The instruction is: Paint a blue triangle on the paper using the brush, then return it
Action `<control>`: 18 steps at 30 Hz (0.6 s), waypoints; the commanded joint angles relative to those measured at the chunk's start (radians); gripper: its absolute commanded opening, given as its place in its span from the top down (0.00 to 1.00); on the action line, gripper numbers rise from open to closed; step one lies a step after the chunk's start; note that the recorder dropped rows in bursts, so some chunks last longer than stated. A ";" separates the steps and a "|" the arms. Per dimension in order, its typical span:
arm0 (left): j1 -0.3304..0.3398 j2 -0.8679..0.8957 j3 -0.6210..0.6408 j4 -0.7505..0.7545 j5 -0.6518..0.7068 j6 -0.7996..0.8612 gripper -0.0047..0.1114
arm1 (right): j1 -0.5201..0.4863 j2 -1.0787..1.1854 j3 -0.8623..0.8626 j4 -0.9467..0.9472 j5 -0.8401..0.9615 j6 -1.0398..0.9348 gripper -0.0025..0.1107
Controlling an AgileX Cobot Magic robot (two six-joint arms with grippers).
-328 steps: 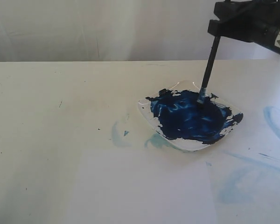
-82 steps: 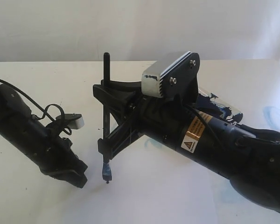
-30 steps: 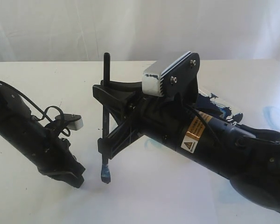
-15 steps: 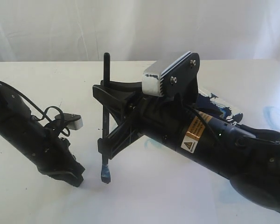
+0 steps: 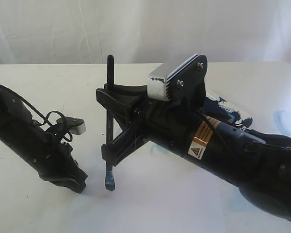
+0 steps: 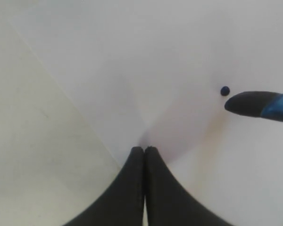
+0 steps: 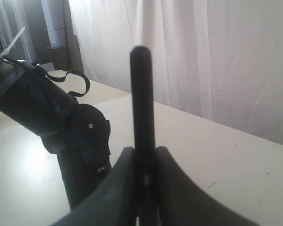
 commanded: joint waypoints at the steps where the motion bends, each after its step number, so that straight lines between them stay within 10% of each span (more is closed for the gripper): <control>1: -0.005 0.003 0.008 -0.007 0.009 0.001 0.96 | 0.005 0.024 -0.002 -0.006 -0.037 0.003 0.98; 18: -0.005 0.003 0.008 -0.007 0.015 0.001 0.96 | 0.005 0.034 -0.002 -0.004 0.033 -0.058 0.98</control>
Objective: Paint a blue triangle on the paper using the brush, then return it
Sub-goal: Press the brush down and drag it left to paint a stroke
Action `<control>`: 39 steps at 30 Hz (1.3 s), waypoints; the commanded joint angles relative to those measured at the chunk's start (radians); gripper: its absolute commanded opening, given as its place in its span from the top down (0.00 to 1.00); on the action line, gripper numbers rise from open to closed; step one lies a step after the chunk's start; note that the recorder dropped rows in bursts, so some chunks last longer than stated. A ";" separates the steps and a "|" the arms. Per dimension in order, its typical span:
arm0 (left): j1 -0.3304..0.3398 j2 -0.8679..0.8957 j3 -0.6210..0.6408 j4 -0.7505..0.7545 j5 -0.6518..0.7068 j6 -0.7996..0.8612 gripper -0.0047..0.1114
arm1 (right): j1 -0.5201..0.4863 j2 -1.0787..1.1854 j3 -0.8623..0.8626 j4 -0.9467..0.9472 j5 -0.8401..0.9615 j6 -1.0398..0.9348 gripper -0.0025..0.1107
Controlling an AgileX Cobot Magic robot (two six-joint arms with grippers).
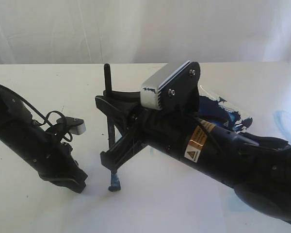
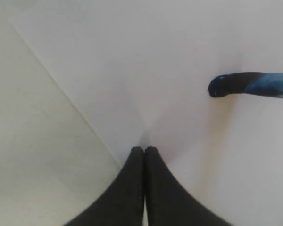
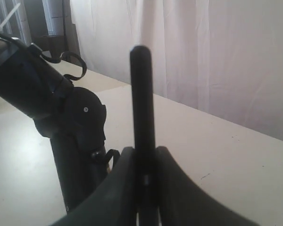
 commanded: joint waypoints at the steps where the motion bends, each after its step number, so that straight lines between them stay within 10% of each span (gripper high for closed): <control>1: -0.005 0.003 0.008 -0.007 0.015 0.001 0.96 | 0.005 -0.002 -0.002 0.000 0.027 -0.015 0.98; 39: -0.005 0.003 0.008 -0.007 0.027 -0.001 0.96 | 0.005 -0.174 -0.002 0.301 0.428 -0.399 0.98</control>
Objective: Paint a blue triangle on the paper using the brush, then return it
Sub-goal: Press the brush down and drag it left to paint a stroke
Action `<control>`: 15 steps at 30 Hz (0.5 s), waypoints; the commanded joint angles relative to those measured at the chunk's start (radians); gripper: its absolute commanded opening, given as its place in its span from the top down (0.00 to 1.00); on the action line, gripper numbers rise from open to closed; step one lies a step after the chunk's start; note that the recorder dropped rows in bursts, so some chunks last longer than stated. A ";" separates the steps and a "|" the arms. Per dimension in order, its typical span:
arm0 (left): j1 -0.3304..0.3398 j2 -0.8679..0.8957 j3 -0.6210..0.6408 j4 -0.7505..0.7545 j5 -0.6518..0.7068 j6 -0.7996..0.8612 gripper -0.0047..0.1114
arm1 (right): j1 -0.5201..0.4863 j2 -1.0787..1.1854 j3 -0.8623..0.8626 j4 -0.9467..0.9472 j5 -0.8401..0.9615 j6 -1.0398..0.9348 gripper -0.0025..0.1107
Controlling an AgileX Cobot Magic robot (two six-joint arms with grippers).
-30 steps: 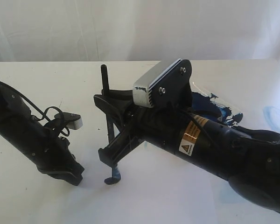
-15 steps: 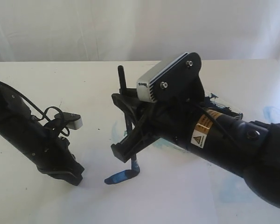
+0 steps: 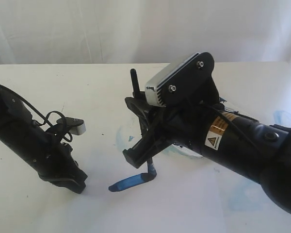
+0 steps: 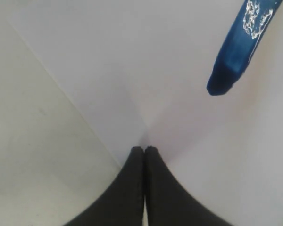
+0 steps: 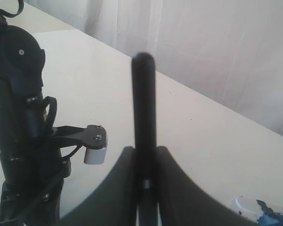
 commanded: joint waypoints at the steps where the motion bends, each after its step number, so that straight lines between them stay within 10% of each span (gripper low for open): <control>1: -0.005 0.003 0.008 -0.007 0.021 -0.001 0.96 | -0.001 -0.003 -0.001 0.075 0.032 -0.073 0.98; 15: -0.005 0.003 0.008 -0.007 0.021 0.001 0.96 | -0.001 -0.087 -0.001 0.111 0.044 -0.100 0.98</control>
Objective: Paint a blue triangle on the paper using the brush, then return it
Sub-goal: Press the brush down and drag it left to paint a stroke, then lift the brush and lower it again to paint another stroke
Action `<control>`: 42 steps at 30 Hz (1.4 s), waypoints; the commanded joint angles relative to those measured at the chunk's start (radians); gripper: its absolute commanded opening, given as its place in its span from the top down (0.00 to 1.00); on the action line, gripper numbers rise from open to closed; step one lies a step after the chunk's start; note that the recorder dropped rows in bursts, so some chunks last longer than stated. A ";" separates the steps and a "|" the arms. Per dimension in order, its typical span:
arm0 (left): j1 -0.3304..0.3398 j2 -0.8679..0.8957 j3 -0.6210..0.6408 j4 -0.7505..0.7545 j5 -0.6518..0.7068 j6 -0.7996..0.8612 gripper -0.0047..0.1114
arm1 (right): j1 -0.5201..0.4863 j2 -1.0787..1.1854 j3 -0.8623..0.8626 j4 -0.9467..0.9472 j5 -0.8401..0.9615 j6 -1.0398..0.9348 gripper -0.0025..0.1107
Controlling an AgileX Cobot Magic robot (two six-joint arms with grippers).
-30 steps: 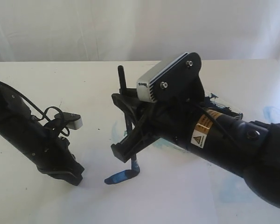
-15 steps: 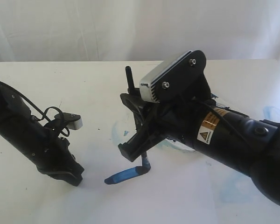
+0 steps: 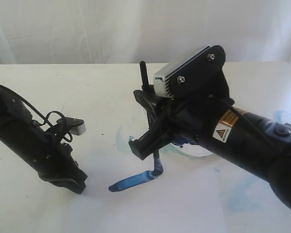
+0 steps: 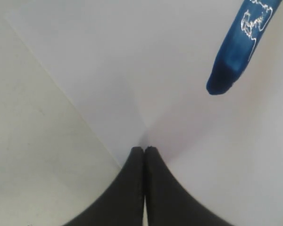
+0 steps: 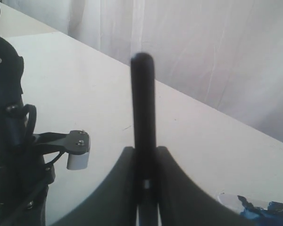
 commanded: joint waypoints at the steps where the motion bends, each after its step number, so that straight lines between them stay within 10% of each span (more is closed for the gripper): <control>1: -0.005 0.003 0.008 -0.007 0.019 0.001 0.96 | -0.001 -0.046 -0.001 0.002 0.022 -0.003 0.98; 16: -0.005 0.003 0.008 -0.007 0.019 0.001 0.96 | 0.001 -0.084 -0.001 0.004 -0.055 0.403 0.98; 20: -0.005 0.003 0.008 -0.007 0.021 0.001 0.96 | 0.046 -0.075 -0.001 0.071 -0.111 0.347 0.98; 27: -0.005 0.003 0.008 -0.007 0.023 0.001 0.96 | 0.222 -0.067 -0.001 0.734 -0.267 -0.182 0.98; 42: -0.005 0.003 0.008 -0.007 0.023 0.001 0.96 | 0.369 0.152 -0.059 0.779 -0.435 -0.182 0.98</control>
